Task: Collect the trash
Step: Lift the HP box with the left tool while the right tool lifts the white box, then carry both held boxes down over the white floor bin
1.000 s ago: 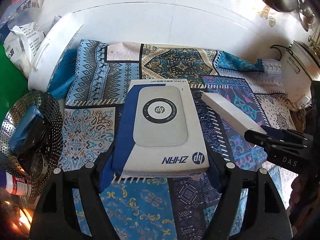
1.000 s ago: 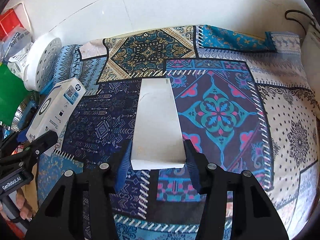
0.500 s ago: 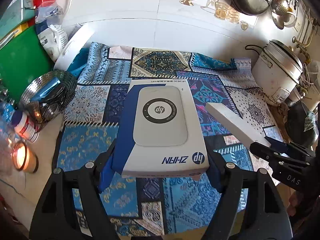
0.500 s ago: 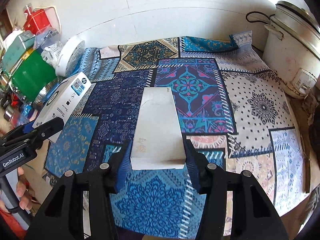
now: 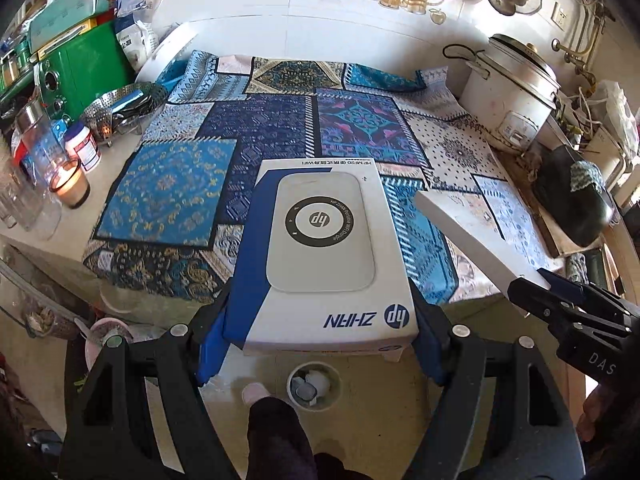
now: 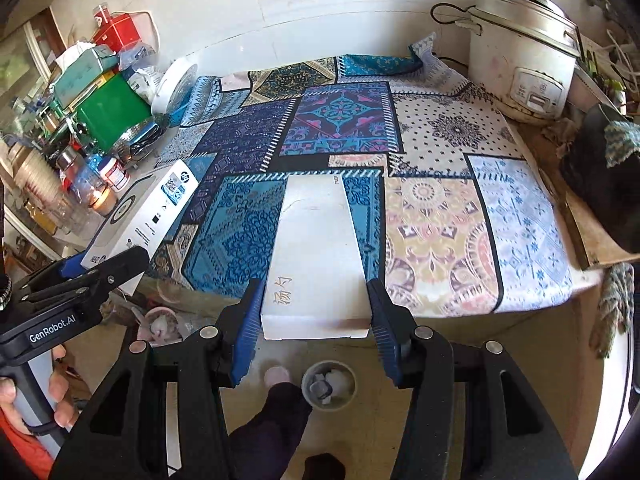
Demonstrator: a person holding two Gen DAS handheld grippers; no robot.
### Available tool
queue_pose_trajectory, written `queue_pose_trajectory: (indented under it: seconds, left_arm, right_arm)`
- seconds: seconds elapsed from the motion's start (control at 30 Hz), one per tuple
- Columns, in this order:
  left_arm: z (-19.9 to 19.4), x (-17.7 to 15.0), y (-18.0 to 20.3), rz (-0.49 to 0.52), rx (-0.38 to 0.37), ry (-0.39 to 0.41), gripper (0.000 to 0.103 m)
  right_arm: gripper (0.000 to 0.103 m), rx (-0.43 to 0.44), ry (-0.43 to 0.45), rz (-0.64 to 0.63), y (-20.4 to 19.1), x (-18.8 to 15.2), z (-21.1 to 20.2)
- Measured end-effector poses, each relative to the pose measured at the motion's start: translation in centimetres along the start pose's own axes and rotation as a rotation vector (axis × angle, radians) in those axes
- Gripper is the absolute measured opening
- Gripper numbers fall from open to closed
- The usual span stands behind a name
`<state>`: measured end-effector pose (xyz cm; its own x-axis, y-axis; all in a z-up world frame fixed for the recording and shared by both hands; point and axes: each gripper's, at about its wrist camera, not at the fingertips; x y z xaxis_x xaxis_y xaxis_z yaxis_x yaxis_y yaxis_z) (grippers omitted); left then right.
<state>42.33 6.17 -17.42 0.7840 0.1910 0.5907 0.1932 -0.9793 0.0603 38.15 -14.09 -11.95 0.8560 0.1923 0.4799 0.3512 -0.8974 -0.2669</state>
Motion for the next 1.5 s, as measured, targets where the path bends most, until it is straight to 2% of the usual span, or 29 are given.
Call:
queue_pose_trajectory:
  seconds: [0.17,0.33,0.57,0.83,1.03,1.2,1.5]
  left_arm:
    - [0.4,-3.4,1.4,0.024,0.002,-0.061,0.076]
    - [2.5,-6.2,1.2,0.044,-0.003,-0.151,0.076]
    - [6.6,-10.7,-1.2,0.048,-0.014,-0.278,0.076]
    - [13.3,-17.1,-3.0,0.12,0.016,-0.422,0.076]
    - [20.1,-22.1,-3.7,0.144,0.03,-0.487,0.076]
    - [26.7,-26.2,-4.7,0.127,0.023,-0.524,0.076]
    - [39.3,-33.7,-5.7,0.082,0.007,-0.547,0.076]
  right_arm:
    - [0.048,-0.004,-0.029,0.012,0.5,-2.7,-0.2]
    - [0.048,0.013,-0.097,0.102,1.2,-5.5,1.7]
    - [0.048,-0.007,-0.215,0.168,0.7,-9.6,5.9]
    - [0.048,-0.008,-0.332,0.231,0.5,-14.4,11.8]
    - [0.048,-0.036,-0.429,0.264,3.5,-18.9,19.3]
    - [0.048,-0.043,-0.51,0.269,6.5,-22.8,27.4]
    - [0.048,-0.023,-0.657,0.3,11.7,-32.3,43.3]
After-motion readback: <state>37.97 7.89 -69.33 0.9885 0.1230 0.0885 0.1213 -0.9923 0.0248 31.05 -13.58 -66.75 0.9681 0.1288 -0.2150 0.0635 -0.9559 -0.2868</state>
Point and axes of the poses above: each gripper's, at about its wrist camera, not at the fingertips, and z roughly the way its jaws point, y to its right, x to its top, and after that the axes turned 5 degrees about x, right-handed
